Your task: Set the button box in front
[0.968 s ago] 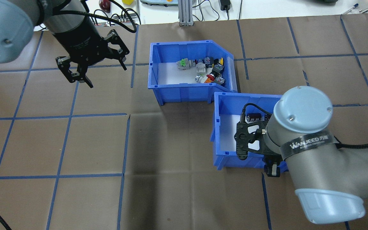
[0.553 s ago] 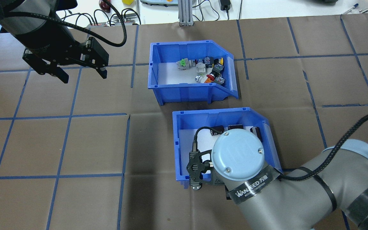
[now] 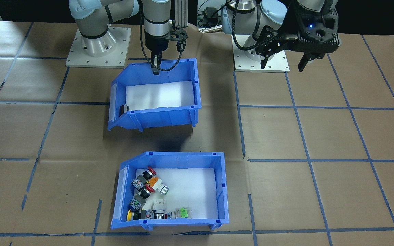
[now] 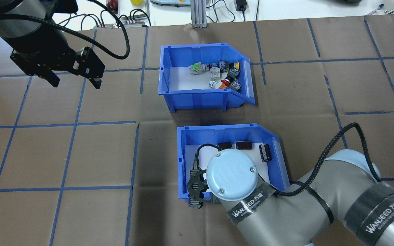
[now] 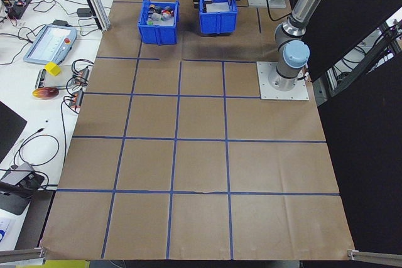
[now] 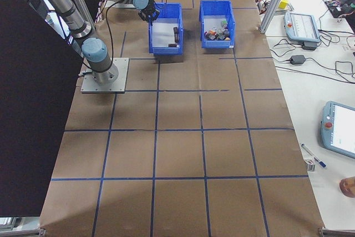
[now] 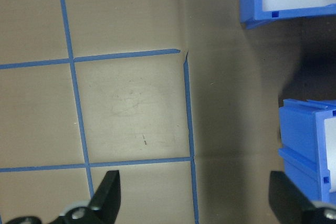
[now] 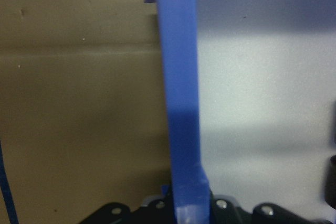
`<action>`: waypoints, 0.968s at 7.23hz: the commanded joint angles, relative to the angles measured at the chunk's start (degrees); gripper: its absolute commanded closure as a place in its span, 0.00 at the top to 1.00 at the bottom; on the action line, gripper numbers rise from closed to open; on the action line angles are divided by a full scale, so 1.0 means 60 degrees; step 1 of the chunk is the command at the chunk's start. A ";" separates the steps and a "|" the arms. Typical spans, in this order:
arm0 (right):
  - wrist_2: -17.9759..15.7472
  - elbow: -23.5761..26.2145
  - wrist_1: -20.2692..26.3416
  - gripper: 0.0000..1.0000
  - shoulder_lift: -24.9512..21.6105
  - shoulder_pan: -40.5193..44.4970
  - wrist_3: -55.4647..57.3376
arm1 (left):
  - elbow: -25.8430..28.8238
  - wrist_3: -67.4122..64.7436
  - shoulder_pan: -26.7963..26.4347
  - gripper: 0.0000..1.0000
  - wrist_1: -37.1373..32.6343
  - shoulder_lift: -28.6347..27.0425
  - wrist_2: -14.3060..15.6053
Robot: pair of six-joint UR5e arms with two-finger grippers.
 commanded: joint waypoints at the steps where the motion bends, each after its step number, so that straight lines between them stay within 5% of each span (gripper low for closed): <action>1: 0.0027 0.0000 -0.0050 0.50 0.0178 0.0008 0.0437 | -0.0001 0.0064 0.0011 0.99 0.0014 0.0016 0.0026; 3: 0.0086 -0.0101 -0.0079 1.00 0.0048 0.0110 0.0688 | -0.0001 0.0167 0.0011 0.99 0.0044 0.0016 0.0041; 5: 0.0013 -0.0758 0.0371 1.00 -0.0216 0.0169 0.0688 | -0.0016 0.0167 0.0011 0.99 0.0044 0.0001 0.0041; 7: -0.0017 -0.1796 0.1760 1.00 -0.0435 -0.0121 0.0732 | -0.0016 0.0167 0.0026 0.99 0.0058 0.0001 0.0041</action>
